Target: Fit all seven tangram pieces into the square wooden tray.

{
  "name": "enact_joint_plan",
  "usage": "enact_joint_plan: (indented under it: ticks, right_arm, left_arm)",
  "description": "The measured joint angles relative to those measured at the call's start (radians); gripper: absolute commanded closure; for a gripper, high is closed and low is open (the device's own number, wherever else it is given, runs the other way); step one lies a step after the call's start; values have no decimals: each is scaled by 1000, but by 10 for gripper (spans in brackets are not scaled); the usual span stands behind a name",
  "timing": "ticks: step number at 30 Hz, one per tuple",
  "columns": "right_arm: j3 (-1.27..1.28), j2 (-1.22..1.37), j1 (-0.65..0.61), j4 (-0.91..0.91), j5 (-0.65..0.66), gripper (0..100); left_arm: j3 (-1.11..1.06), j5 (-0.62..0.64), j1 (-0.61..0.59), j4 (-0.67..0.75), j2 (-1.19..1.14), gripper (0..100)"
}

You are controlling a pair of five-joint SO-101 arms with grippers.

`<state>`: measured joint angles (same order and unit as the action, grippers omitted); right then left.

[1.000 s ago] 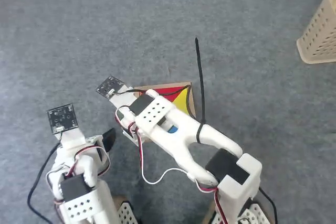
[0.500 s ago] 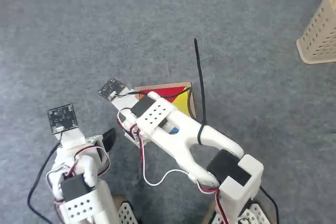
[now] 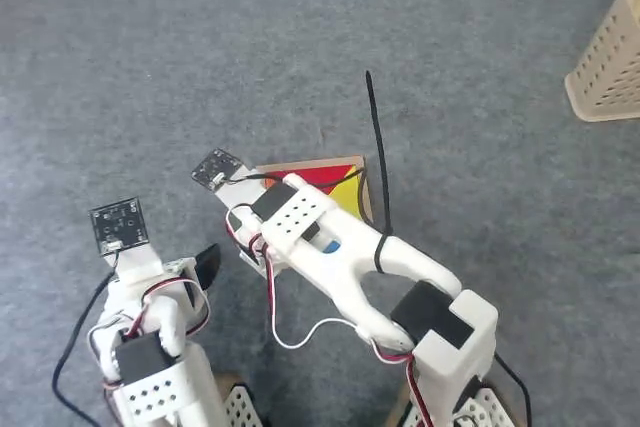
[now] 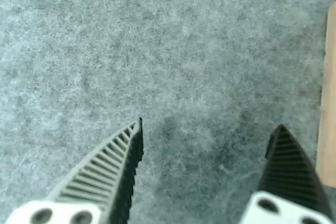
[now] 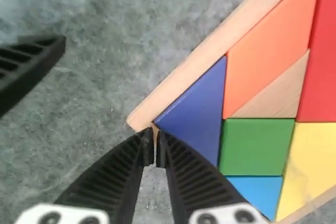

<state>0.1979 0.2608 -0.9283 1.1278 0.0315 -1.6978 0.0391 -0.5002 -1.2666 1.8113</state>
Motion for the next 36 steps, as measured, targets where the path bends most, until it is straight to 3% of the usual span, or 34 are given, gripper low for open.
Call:
enact_joint_plan:
  ticks: [7, 20, 36]
  right_arm:
    - [9, -12, -14, 0, 0, 992]
    - [288, -334, -28, -130, 2, 992]
    - [476, -621, 87, -184, 2, 991]
  left_arm:
    - [0, 0, 0, 0, 0, 646]
    - [0, 0, 0, 0, 0, 646]
    - [0, 0, 0, 0, 0, 646]
